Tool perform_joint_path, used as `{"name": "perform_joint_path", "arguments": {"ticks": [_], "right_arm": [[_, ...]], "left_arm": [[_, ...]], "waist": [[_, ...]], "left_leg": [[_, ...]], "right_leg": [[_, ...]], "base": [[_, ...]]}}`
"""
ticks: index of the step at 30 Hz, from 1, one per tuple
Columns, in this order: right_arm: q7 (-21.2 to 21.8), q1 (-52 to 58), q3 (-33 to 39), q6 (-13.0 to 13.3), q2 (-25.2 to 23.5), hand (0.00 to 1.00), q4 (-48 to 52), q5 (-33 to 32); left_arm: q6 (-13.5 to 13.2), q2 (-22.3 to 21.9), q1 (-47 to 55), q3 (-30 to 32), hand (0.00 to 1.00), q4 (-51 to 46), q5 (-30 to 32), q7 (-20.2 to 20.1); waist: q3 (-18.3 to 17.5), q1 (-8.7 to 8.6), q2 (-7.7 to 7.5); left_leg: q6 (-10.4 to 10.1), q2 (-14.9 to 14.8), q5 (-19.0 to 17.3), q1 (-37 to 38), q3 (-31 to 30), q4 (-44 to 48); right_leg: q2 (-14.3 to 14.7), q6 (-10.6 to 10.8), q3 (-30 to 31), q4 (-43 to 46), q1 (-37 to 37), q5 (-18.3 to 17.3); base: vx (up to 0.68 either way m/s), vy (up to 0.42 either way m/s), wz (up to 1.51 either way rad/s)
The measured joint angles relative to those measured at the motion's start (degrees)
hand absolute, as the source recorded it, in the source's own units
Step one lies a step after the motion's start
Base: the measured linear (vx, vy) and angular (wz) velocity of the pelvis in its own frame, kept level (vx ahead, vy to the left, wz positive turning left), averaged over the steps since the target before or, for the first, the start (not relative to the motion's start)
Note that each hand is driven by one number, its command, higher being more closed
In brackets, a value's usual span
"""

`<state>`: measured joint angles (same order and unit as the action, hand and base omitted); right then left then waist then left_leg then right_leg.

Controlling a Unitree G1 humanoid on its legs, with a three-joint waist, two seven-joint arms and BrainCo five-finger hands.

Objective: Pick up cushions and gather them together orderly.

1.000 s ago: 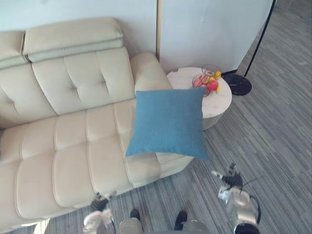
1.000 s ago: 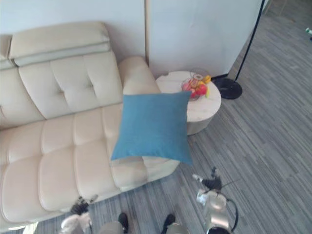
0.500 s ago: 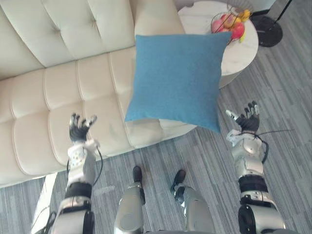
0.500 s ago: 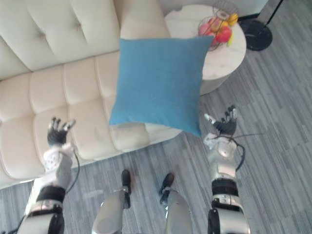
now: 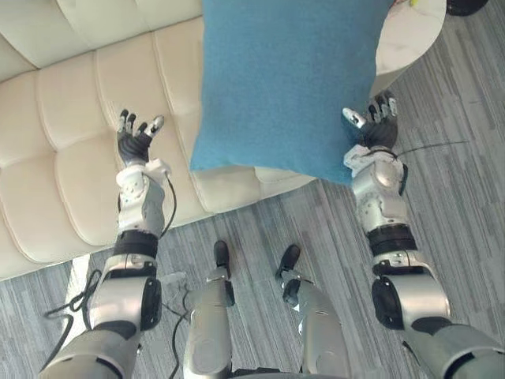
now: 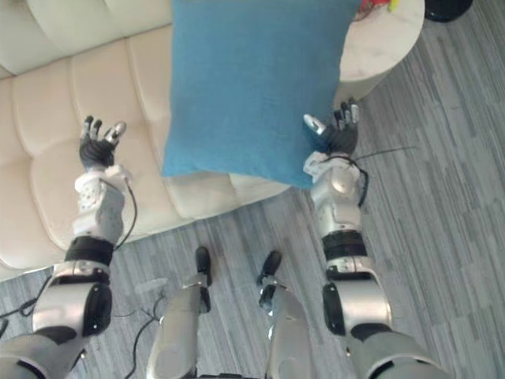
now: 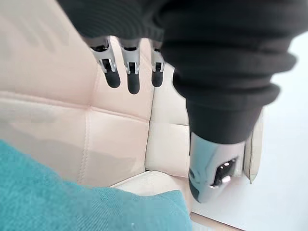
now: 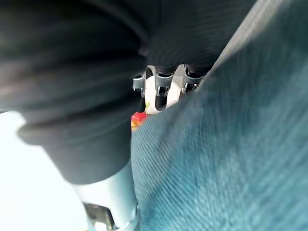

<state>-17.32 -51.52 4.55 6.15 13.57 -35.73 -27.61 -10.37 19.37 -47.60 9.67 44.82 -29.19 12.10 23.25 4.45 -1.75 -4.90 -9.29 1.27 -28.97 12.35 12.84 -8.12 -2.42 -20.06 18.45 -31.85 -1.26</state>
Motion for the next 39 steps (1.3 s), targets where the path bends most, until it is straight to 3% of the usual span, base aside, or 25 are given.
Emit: {"name": "perform_joint_path", "arguments": {"ticks": [7,12,13,14,21,27,35,39], "right_arm": [[-0.02,-5.60,-4.19,-0.26,-0.11,0.00,-1.33,0.46],[0.04,-7.27,-7.30,-0.56,-0.02,0.00,-1.34,0.75],[0.04,-7.68,-7.89,-0.56,-0.05,1.00,-1.33,0.87],[0.06,-8.56,-8.34,-0.56,-0.03,1.00,-1.32,1.36],[0.11,-12.94,-10.03,0.05,0.00,1.00,-1.27,2.72],[0.03,-12.15,-11.74,0.76,-0.17,1.00,-0.98,2.77],[-1.46,4.93,-11.49,1.22,-1.68,1.00,8.74,2.93],[-1.85,14.78,-11.31,1.26,-2.80,1.00,15.65,3.82]], "left_arm": [[1.30,-0.68,-3.78,-2.46,0.00,3.48,2.52,-0.17],[2.04,-4.61,-5.29,-5.22,0.00,8.34,6.84,-1.02],[2.18,-5.06,-5.29,-5.52,0.00,9.37,7.81,-1.03],[2.37,-4.96,-5.29,-6.09,1.00,10.11,9.45,-1.05],[4.10,-4.18,-5.00,-11.67,1.00,11.49,13.29,-1.06],[4.07,-3.29,-3.23,-14.24,1.00,6.03,8.04,1.41],[3.37,-4.18,6.65,-14.57,1.00,-11.15,4.74,5.27],[3.29,-6.78,13.05,-14.62,1.00,-18.79,4.23,6.50]], "waist": [[0.13,-1.05,-0.03],[0.94,-1.51,-0.07],[0.94,-1.60,-0.07],[0.97,-1.68,-0.10],[1.04,-1.67,-0.18],[1.04,-1.62,-0.18],[1.03,-1.26,-0.15],[1.02,-1.31,-0.14]], "left_leg": [[-0.01,-1.62,-0.06,-4.74,1.38,1.52],[-0.03,-2.30,-0.04,-6.31,1.25,2.14],[-0.05,-2.36,-0.03,-6.72,1.21,2.16],[-0.16,-2.39,0.05,-7.29,1.22,2.14],[-0.37,-2.22,0.28,-9.07,1.22,2.04],[-0.32,-1.82,0.33,-7.59,1.01,1.67],[-0.46,-0.21,1.55,1.93,1.03,-3.07],[-0.53,0.44,1.95,6.92,0.87,-4.85]], "right_leg": [[2.13,0.44,2.42,-3.09,-3.69,2.62],[2.87,0.13,2.30,-4.32,-4.37,3.52],[2.94,0.04,2.29,-4.37,-4.75,3.58],[2.97,-0.12,2.29,-4.40,-5.38,3.71],[2.95,-0.49,2.33,-4.67,-7.09,4.32],[2.63,-0.26,2.20,-4.83,-5.47,4.48],[1.66,0.61,2.43,-4.49,2.02,2.63],[1.11,0.80,2.29,-3.22,5.82,1.13]], "base": [[0.00,-0.020,-0.16],[0.00,-0.013,-0.02],[0.00,0.000,0.00],[0.03,-0.019,-0.01],[0.06,-0.008,0.01],[0.07,0.000,0.04],[0.05,-0.007,0.06],[0.04,-0.008,0.07]]}}
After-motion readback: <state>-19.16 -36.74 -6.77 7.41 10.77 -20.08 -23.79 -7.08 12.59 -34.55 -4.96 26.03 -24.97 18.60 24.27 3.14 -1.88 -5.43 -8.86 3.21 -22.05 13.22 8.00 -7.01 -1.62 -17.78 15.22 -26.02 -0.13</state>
